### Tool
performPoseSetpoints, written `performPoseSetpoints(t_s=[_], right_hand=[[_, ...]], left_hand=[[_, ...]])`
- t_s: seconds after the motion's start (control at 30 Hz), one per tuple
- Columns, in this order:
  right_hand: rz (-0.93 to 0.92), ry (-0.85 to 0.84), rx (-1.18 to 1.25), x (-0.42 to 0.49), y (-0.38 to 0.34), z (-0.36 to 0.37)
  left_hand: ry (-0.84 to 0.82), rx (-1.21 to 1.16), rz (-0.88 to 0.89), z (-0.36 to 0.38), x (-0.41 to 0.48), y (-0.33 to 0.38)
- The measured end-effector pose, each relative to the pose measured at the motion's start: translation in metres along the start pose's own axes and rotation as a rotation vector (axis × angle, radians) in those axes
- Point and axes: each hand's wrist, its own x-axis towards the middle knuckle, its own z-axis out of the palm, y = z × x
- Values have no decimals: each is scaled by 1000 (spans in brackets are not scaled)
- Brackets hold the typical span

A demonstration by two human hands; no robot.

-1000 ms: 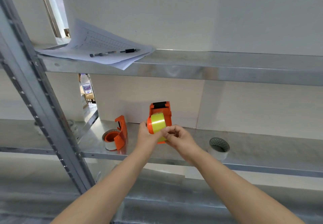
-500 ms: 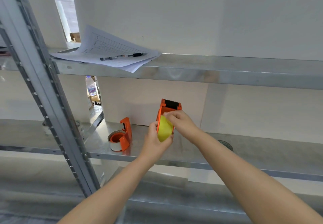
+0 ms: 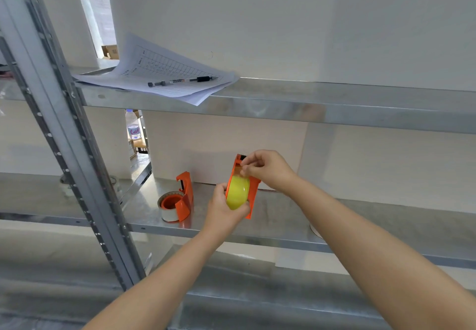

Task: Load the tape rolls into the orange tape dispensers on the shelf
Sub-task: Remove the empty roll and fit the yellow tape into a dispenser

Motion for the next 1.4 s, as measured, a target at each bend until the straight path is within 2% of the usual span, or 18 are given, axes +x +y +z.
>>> performPoseSetpoints(t_s=[0.13, 0.2, 0.47, 0.53, 0.63, 0.73, 1.13, 1.4], right_hand=[[-32, -74, -284, 3, 6, -1], [-45, -69, -320, 3, 8, -1], [-9, -48, -8, 1, 13, -5], [0, 22, 53, 5, 13, -10], [56, 136, 49, 13, 14, -32], [104, 125, 14, 16, 26, -45], [178, 214, 181, 35, 45, -47], [243, 233, 282, 43, 54, -52]], left_hand=[[-12, 5, -21, 4, -1, -4], [-17, 9, -33, 5, -2, -7], [-88, 182, -43, -5, 13, -5], [-103, 183, -52, -2, 12, -5], [-104, 213, -76, 1, 5, -13], [-90, 203, -64, 1, 1, -19], [-64, 191, -70, 0, 10, -6], [-3, 222, 24, -8, 11, 9]])
